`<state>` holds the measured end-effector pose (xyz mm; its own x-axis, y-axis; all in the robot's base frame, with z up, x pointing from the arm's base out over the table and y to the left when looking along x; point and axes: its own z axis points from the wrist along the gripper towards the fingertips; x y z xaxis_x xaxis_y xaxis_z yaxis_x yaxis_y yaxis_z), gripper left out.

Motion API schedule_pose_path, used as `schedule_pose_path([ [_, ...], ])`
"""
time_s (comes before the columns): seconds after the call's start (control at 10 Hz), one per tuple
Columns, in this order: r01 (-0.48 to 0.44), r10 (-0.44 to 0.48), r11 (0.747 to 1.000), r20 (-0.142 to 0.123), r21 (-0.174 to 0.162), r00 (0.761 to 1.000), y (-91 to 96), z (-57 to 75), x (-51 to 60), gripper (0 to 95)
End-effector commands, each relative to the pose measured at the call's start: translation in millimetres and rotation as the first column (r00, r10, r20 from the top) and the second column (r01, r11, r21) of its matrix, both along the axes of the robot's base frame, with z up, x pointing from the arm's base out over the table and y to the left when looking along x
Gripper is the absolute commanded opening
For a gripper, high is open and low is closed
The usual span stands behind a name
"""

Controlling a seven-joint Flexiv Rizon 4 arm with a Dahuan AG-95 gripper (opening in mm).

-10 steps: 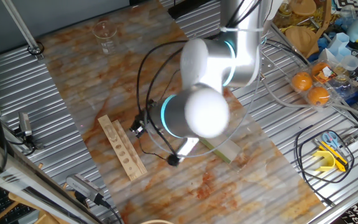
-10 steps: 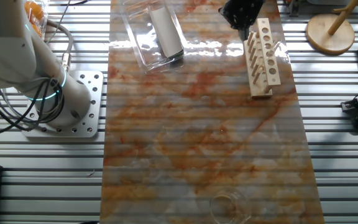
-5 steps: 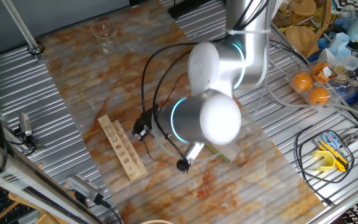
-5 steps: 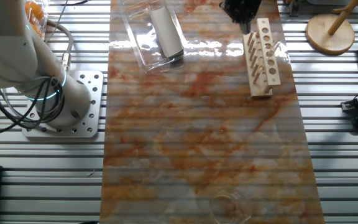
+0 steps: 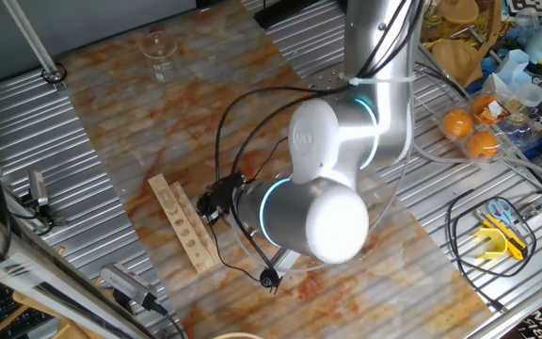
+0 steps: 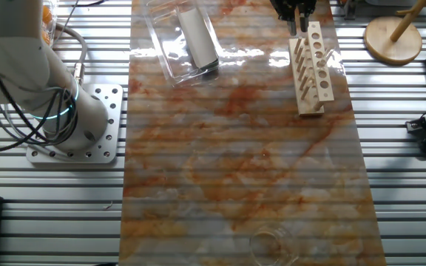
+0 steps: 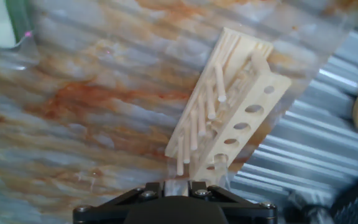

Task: Pour out the test tube

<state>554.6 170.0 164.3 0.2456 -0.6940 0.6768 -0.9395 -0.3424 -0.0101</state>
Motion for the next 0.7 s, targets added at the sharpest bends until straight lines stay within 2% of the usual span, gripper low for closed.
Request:
schedule_pose_path([
  [0.1,0.025,-0.025,1.000,0.020,-0.010,0.999,5.3,-8.4,5.3,19.0],
  [0.7,0.039,-0.037,0.998,0.043,-0.051,0.998,8.0,-16.8,9.3,19.0],
])
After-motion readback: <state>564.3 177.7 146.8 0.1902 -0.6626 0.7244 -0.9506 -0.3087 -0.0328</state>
